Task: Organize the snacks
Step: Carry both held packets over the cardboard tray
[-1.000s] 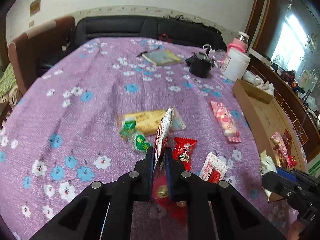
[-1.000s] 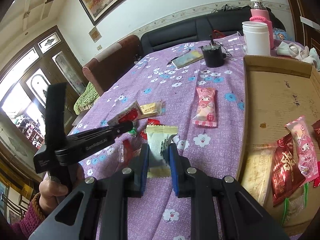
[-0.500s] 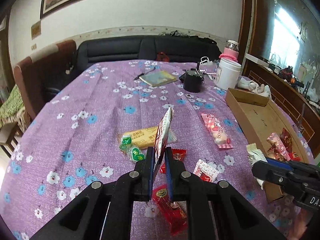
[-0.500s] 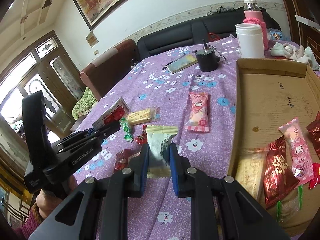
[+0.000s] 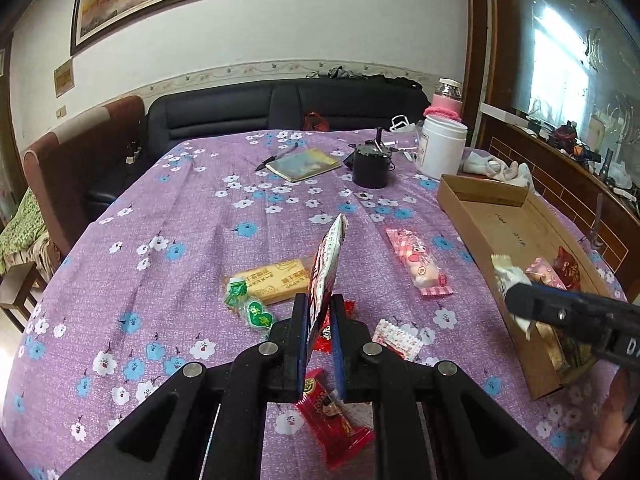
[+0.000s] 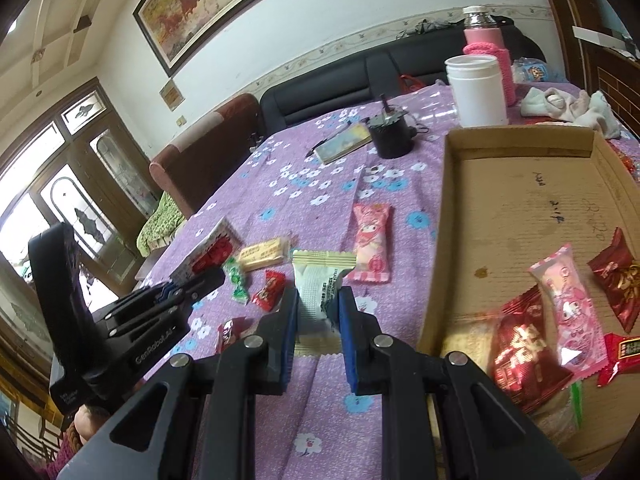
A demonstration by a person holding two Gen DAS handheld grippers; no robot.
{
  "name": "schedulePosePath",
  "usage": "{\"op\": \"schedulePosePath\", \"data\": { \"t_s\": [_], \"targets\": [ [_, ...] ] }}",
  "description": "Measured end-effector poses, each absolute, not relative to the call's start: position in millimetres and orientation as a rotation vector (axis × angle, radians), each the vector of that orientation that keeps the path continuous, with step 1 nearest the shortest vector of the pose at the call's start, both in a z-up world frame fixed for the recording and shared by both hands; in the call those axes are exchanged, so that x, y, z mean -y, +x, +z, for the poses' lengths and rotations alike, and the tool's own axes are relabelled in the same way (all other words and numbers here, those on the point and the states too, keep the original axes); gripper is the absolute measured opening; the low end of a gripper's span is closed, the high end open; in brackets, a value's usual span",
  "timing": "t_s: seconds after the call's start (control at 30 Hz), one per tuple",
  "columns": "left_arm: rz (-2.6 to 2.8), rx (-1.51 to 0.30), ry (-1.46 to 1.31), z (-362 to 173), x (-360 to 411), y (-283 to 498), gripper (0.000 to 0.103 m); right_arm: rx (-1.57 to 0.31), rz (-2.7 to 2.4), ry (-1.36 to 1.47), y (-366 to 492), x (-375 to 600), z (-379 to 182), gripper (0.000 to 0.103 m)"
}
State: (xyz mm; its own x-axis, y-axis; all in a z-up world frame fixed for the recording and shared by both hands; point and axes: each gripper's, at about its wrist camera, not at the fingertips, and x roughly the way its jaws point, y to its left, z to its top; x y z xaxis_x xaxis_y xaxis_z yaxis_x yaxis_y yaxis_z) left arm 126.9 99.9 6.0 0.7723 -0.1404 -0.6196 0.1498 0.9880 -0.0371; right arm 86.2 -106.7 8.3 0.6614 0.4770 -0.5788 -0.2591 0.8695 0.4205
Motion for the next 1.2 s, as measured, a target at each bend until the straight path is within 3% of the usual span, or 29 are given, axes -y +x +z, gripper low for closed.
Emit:
{"op": "schedulePosePath", "data": {
  "t_s": [0.4, 0.73, 1.03, 1.2],
  "targets": [
    [-0.229, -0.675, 0.018, 18.4, -76.4, 119.0, 0.01, -0.729, 0.316, 0.399, 97.2, 149.3, 9.9, 0.019],
    [-0.406, -0.702, -0.001, 38.9, 2.9, 117.4, 0.009, -0.697, 0.186, 0.492, 100.9, 205.3, 15.0, 0.019],
    [-0.51, -0.782, -0.01, 19.1, 90.3, 130.5, 0.009, -0.754, 0.068, 0.555, 112.6, 243.8, -1.0, 0.019],
    [-0.516, -0.816, -0.007, 1.5, 95.9, 136.8, 0.009, -0.783, 0.019, 0.519, 114.1, 243.2, -6.4, 0.019]
  ]
}}
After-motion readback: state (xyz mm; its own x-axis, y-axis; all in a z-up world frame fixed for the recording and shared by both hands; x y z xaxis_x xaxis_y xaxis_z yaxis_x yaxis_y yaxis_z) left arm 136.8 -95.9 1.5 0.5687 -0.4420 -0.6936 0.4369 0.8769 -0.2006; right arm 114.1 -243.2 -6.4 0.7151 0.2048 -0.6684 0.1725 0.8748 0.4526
